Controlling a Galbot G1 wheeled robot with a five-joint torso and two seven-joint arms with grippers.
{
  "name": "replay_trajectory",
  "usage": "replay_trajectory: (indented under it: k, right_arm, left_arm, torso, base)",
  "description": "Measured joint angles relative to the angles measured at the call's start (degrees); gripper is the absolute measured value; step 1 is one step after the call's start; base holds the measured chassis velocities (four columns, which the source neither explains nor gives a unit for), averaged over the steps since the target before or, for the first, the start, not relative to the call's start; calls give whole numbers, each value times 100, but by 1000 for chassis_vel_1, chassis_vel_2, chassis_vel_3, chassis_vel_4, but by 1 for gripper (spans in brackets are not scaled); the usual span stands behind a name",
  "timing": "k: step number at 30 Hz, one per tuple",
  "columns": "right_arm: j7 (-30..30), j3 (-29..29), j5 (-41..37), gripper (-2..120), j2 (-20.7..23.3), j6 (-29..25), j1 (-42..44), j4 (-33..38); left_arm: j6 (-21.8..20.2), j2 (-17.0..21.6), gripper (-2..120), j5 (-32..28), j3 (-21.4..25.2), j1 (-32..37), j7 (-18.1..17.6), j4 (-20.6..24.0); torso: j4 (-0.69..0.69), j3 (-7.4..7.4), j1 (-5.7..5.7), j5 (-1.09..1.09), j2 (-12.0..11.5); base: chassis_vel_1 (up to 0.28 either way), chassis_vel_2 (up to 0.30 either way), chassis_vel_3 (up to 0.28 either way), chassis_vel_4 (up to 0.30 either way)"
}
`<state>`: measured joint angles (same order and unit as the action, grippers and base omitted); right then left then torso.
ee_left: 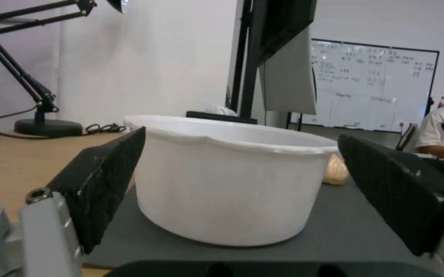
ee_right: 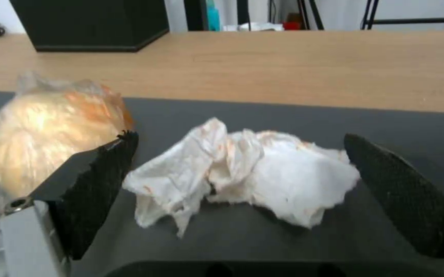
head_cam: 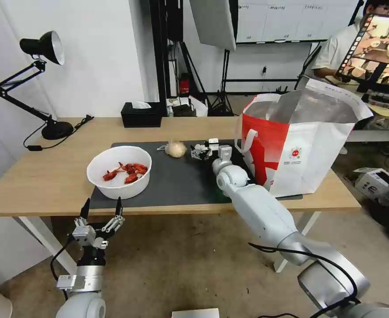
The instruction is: Pick up the trash from the table and place it into the takeout bag.
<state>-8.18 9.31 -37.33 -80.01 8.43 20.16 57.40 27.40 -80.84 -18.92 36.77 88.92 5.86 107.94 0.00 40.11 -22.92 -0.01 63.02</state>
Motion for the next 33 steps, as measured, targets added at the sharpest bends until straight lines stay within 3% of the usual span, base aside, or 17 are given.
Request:
replay_trajectory:
  k: [9, 12, 16, 19, 21, 24, 28, 31, 33]
  right_arm:
    - [80, 42, 69, 96, 9, 0, 34, -86]
    - [96, 42, 74, 83, -32, 0, 34, -103]
    - [113, 45, 74, 75, -41, 4, 34, -105]
    - [132, 57, 75, 56, -56, 43, 51, -103]
    - [132, 60, 76, 52, -58, 51, 61, -101]
    - [131, 62, 79, 36, -76, 66, 92, -97]
    - [129, 54, 80, 26, -84, 68, 107, -98]
    - [130, 38, 80, 10, -83, 69, 113, -109]
    - [129, 37, 80, 9, -83, 69, 113, -110]
  left_arm:
    - [21, -1, 100, 0, 6, -13, 1, -11]
    - [21, 2, 100, 0, 15, -13, 1, -12]
    - [21, 3, 100, 1, 26, -14, 2, -15]
    - [31, -1, 100, 0, 37, -15, 2, -30]
    - [32, -3, 100, 0, 37, -15, 2, -36]
    - [38, -6, 100, 0, 39, -15, 2, -56]
    - [39, -6, 100, 0, 40, -27, 3, -67]
    - [41, -7, 100, 0, 40, -38, 3, -80]
    - [41, -7, 100, 0, 40, -40, 3, -82]
  torso:
    - [-1, 0, 0, 0, 0]
    - [0, 0, 0, 1, 0]
    - [0, 0, 0, 0, 0]
    - [0, 0, 0, 0, 0]
    - [0, 0, 0, 0, 0]
    - [0, 0, 0, 0, 0]
    - [0, 0, 0, 0, 0]
    - [0, 0, 0, 0, 0]
    - [0, 0, 0, 0, 0]
  base:
    - [0, 0, 0, 0]
    - [0, 0, 0, 0]
    - [0, 0, 0, 0]
    - [0, 0, 0, 0]
    - [0, 0, 0, 0]
    - [0, 0, 0, 0]
    - [0, 0, 0, 0]
    - [0, 0, 0, 0]
    - [0, 0, 0, 0]
